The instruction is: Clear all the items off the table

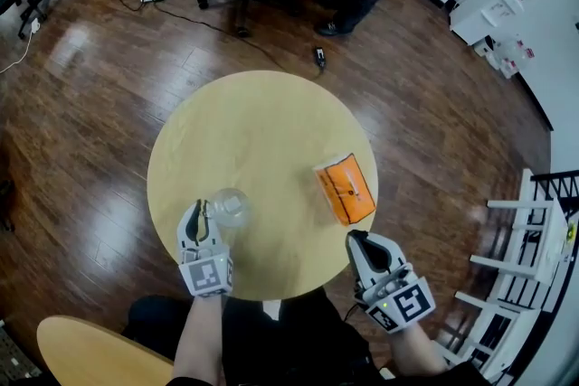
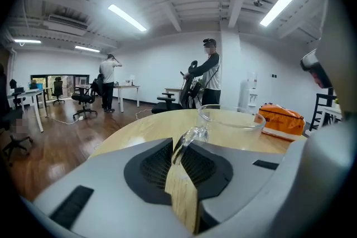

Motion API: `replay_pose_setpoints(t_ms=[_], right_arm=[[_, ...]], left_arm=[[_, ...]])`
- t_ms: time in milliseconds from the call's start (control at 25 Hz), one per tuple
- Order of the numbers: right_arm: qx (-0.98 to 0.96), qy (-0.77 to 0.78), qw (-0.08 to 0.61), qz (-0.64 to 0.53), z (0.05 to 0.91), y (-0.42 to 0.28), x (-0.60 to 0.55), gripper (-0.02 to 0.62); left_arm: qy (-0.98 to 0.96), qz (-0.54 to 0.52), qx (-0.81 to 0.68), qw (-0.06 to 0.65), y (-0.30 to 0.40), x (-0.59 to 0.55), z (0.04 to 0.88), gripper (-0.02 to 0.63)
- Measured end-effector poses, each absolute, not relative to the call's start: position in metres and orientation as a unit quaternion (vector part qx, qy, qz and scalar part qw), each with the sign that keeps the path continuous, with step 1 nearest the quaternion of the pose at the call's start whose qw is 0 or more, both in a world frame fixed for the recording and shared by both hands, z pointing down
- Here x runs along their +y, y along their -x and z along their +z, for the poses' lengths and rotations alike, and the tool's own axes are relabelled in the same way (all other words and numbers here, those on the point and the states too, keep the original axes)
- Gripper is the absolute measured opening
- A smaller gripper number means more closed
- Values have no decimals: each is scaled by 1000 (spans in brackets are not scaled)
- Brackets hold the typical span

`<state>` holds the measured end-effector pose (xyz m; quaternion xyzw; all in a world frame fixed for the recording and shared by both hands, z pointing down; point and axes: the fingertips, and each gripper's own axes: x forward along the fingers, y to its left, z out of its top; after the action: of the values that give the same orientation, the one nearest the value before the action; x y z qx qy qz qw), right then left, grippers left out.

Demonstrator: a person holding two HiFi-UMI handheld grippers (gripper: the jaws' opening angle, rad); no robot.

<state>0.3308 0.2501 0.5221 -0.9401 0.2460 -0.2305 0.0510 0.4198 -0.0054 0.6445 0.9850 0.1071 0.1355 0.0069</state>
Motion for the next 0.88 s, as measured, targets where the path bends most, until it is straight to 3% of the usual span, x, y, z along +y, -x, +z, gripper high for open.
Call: replay_pose_setpoints(t_ms=[360, 640, 880], right_arm=[[250, 934, 110, -232, 520, -341, 243, 6], [255, 942, 86, -199, 496, -339, 227, 6], [269, 950, 64, -147, 470, -342, 191, 6]], left_arm=[[-985, 129, 105, 40, -420, -18, 633, 6], [-987, 81, 130, 54, -416, -28, 577, 6], [-992, 49, 117, 26, -395, -69, 517, 6]])
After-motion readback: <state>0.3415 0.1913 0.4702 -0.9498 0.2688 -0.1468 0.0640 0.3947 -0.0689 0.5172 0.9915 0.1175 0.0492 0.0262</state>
